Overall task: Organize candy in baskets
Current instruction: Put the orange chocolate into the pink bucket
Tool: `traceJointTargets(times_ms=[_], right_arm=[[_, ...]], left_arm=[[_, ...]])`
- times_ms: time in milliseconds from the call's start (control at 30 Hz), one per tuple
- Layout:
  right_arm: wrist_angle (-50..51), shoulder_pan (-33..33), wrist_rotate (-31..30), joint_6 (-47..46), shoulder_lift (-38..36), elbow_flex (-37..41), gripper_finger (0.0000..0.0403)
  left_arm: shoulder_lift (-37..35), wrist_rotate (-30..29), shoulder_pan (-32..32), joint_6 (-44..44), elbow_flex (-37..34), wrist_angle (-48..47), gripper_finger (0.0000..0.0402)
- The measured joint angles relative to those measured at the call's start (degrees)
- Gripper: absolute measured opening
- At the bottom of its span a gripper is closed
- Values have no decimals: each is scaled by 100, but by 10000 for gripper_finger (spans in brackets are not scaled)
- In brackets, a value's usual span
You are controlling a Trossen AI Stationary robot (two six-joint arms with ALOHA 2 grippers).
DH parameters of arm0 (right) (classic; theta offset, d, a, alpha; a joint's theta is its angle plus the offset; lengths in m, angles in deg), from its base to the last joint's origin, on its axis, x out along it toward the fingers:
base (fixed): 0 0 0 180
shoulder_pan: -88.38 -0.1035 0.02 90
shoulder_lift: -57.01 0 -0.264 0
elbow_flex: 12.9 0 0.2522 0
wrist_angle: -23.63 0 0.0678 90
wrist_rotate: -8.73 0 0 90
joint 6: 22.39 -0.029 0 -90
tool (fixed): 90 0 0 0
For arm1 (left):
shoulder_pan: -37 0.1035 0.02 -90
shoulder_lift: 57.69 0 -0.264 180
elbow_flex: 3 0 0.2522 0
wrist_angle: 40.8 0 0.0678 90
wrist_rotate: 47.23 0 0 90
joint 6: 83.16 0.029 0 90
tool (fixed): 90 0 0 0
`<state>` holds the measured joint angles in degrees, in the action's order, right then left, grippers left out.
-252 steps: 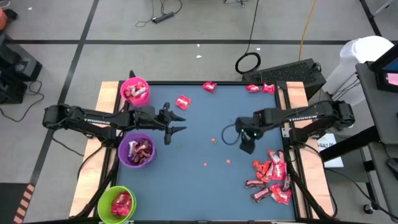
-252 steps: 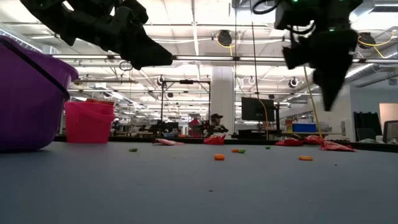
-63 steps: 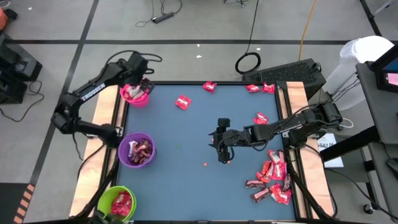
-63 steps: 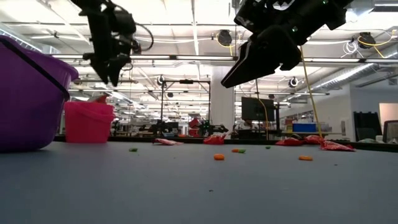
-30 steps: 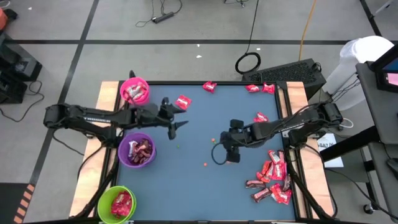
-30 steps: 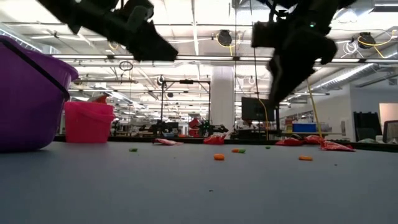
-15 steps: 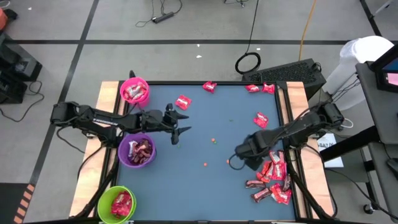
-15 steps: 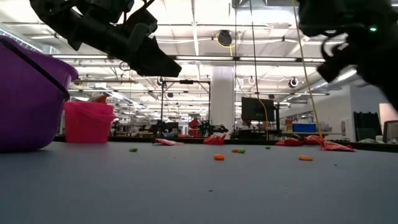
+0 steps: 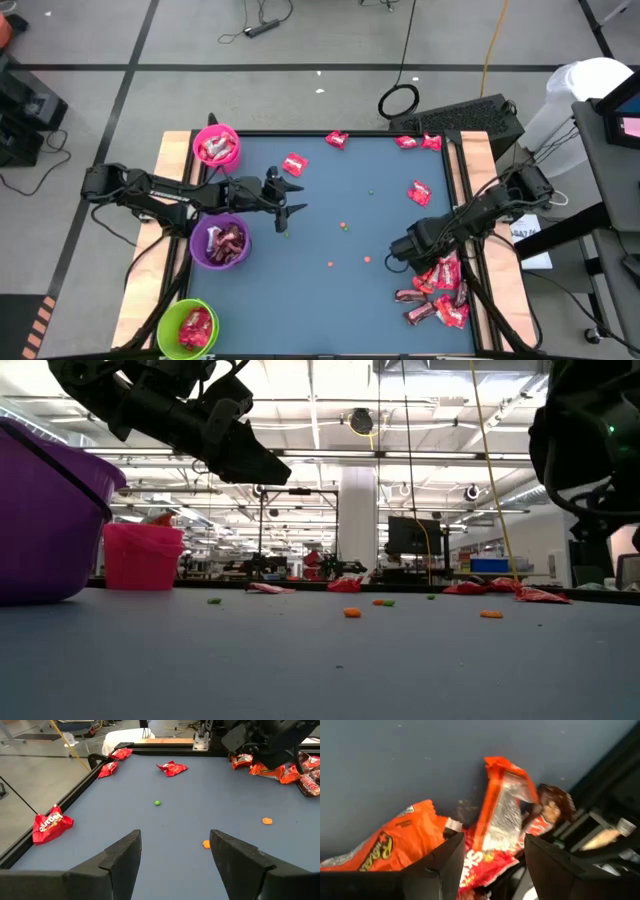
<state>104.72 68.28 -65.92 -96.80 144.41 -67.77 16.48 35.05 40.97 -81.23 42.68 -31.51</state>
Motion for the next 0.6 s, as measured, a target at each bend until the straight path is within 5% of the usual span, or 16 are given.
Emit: traceJointTargets(times_ms=[400, 600], right_arm=[[-313, 0, 20, 240, -2, 235, 70], [-20, 0, -238, 704, 0, -261, 23]], left_arm=[[-2, -2, 0, 0, 2, 0, 242], [-2, -13, 0, -2, 4, 5, 242]])
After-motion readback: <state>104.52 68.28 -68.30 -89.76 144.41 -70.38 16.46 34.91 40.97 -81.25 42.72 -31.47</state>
